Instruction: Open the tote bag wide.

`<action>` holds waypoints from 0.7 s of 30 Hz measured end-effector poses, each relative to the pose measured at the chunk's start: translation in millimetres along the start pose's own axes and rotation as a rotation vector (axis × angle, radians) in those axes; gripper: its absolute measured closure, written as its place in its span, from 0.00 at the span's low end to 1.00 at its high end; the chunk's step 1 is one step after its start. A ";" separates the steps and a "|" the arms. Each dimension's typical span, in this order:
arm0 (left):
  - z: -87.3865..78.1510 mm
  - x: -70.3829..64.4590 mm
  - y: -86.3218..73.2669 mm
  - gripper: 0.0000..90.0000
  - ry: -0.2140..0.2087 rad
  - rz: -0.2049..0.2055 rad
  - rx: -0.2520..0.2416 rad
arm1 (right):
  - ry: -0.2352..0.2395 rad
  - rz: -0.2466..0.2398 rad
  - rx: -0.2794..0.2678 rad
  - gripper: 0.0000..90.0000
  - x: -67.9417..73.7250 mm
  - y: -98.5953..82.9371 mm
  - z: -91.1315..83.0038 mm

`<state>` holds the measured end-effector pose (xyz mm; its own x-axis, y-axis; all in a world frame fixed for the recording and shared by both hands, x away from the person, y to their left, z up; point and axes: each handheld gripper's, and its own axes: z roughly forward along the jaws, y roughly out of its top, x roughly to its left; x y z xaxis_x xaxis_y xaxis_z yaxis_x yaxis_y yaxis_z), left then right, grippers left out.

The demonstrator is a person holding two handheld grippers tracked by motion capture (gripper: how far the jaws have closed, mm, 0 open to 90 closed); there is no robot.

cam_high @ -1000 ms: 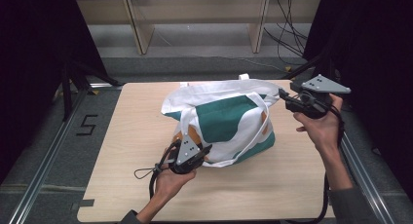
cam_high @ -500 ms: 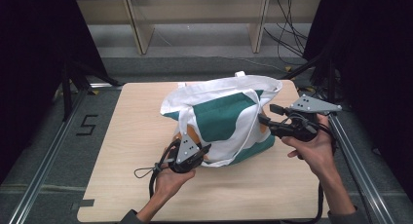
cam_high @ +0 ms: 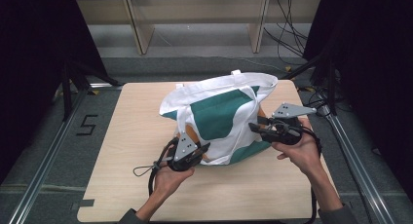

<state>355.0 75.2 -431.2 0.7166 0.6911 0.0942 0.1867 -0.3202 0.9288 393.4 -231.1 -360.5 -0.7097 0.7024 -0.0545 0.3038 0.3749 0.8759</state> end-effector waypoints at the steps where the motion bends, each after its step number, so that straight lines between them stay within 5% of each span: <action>1: 0.7 0.8 -0.2 0.89 -0.001 0.003 0.001 | -0.003 -0.009 0.000 0.78 -1.0 -0.4 0.3; 4: 0.7 6.2 2.0 0.89 -0.022 -0.033 -0.003 | -0.034 -0.041 -0.003 0.94 -4.1 -0.6 0.8; 13: -2.0 7.3 17.5 0.87 0.007 -0.023 -0.043 | -0.056 -0.060 -0.038 0.98 -9.5 -7.9 -3.3; 18: 1.0 4.4 15.9 0.94 0.050 0.069 -0.022 | -0.063 -0.055 -0.058 0.98 -6.5 -9.1 -4.9; 21: 19.2 -2.5 -9.8 0.95 0.032 0.097 0.048 | -0.043 -0.061 -0.064 0.99 0.3 -17.1 -8.5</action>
<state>364.2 64.2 -447.4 0.7109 0.6758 0.1947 0.1506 -0.4167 0.8965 382.5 -242.4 -371.4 -0.6970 0.7054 -0.1285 0.2185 0.3796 0.8989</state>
